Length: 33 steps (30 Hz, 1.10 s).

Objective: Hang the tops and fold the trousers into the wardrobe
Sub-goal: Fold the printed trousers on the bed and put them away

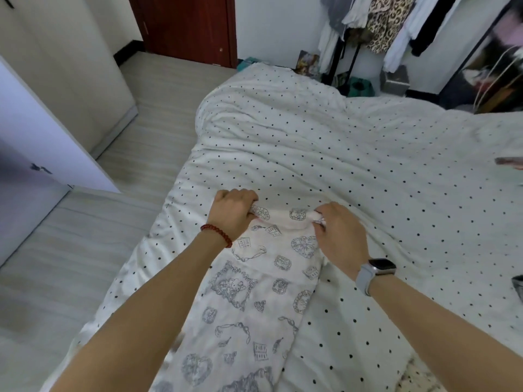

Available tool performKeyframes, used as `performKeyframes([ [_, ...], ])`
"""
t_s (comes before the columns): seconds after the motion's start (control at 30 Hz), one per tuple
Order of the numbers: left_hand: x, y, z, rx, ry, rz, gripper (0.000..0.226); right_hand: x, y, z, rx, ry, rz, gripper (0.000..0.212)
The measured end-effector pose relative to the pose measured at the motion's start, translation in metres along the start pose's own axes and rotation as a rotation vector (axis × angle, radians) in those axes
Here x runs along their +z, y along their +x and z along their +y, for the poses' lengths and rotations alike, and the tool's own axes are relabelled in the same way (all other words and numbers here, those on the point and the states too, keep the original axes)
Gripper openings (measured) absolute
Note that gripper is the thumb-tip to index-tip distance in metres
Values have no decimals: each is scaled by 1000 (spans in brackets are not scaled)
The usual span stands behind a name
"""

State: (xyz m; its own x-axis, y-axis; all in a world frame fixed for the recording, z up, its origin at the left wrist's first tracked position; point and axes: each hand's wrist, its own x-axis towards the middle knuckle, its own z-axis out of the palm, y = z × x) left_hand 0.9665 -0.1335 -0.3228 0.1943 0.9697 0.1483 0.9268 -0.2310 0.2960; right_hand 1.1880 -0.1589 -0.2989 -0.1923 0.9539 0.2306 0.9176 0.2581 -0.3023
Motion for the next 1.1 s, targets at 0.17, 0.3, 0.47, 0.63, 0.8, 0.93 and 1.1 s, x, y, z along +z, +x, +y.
performKeyframes([
  [0.17,6,-49,-20,191,-13,65,38,9,-48,-7,-282,17,120,19],
  [0.3,6,-96,-30,235,-33,43,55,13,-88,-23,-443,73,37,25],
  [0.47,18,-151,-37,299,7,-6,58,32,-138,-37,-604,101,-177,45],
  [0.63,38,-193,-38,273,-27,-121,60,57,-169,-37,-583,80,-349,49],
  [0.8,45,-217,-27,-76,-245,-383,51,67,-200,-29,-571,-37,-491,30],
  [0.93,55,-201,-22,45,-193,-113,44,68,-191,-37,-499,-75,-334,31],
  [1.1,82,-170,-5,-99,-151,-285,59,94,-161,-44,-376,-226,-474,56],
])
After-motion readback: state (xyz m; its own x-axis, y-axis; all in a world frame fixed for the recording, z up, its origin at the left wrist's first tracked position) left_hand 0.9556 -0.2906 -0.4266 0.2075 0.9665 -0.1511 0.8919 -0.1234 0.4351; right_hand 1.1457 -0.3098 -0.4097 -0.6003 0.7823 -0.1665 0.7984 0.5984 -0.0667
